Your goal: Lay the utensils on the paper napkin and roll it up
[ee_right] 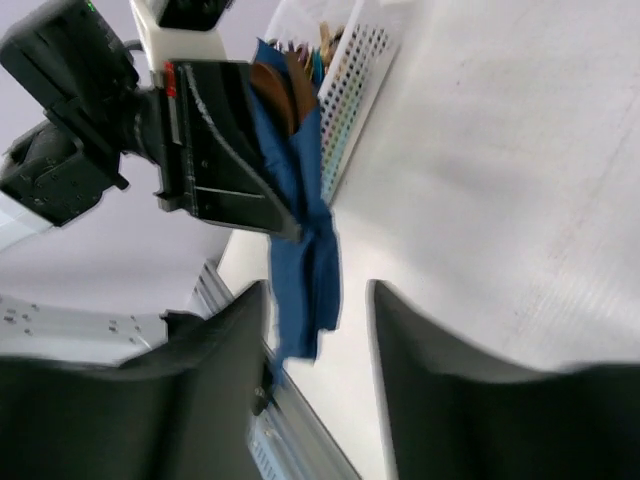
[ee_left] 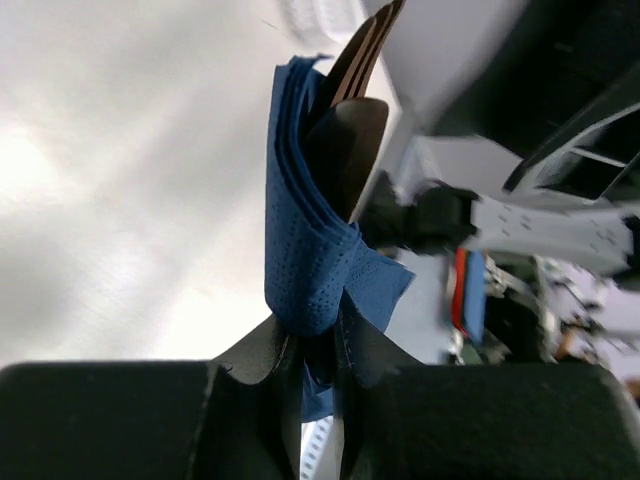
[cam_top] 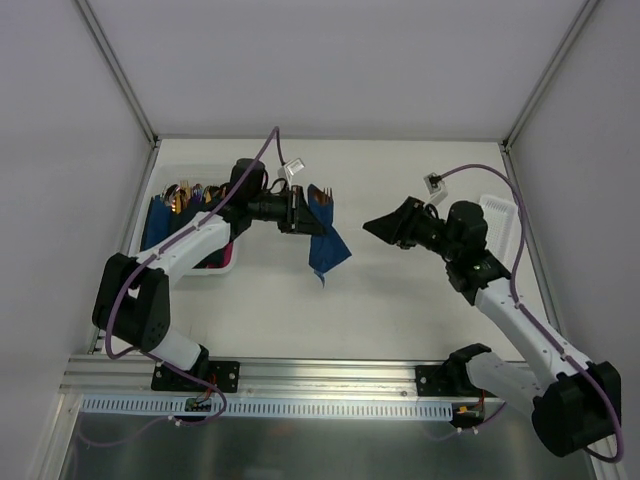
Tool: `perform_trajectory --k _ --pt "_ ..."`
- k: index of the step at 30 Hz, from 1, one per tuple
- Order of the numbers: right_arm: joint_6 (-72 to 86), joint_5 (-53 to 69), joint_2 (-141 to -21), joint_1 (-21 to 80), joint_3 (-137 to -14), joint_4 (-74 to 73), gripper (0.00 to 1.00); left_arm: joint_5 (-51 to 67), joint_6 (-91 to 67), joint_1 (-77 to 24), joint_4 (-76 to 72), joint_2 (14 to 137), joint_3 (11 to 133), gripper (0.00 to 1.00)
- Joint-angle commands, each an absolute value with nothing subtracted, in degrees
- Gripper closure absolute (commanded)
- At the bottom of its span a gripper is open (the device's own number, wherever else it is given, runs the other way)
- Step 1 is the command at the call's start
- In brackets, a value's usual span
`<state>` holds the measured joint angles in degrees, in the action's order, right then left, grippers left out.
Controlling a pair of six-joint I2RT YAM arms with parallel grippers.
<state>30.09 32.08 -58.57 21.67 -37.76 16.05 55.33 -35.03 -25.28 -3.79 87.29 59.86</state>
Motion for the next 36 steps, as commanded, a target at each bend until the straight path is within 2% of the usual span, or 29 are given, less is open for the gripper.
perform_trajectory --k 1,4,9,17,28,36 --pt "21.3 22.53 -53.27 22.84 -45.6 2.58 0.59 45.64 -28.5 -23.56 2.87 84.03 64.85 1.0" --pt "17.85 10.75 -51.77 28.11 -51.4 -7.8 0.75 38.95 -26.81 -23.38 6.66 83.58 67.31 1.0" --pt "15.39 -1.81 -56.33 40.06 -57.38 -13.27 0.78 36.65 -28.21 -23.38 7.56 83.41 69.26 1.0" --pt "14.5 -7.21 -67.22 48.51 -61.96 -9.59 0.68 40.51 -32.08 -23.38 7.21 82.71 70.14 1.0" --pt "13.18 -6.16 -71.01 48.78 -63.81 -7.65 0.55 47.45 -37.7 -23.82 2.29 81.91 68.38 1.0" --pt "13.27 -3.78 -71.63 48.69 -63.81 -6.15 0.52 50.36 -40.25 -24.43 -2.37 81.65 67.15 1.0"
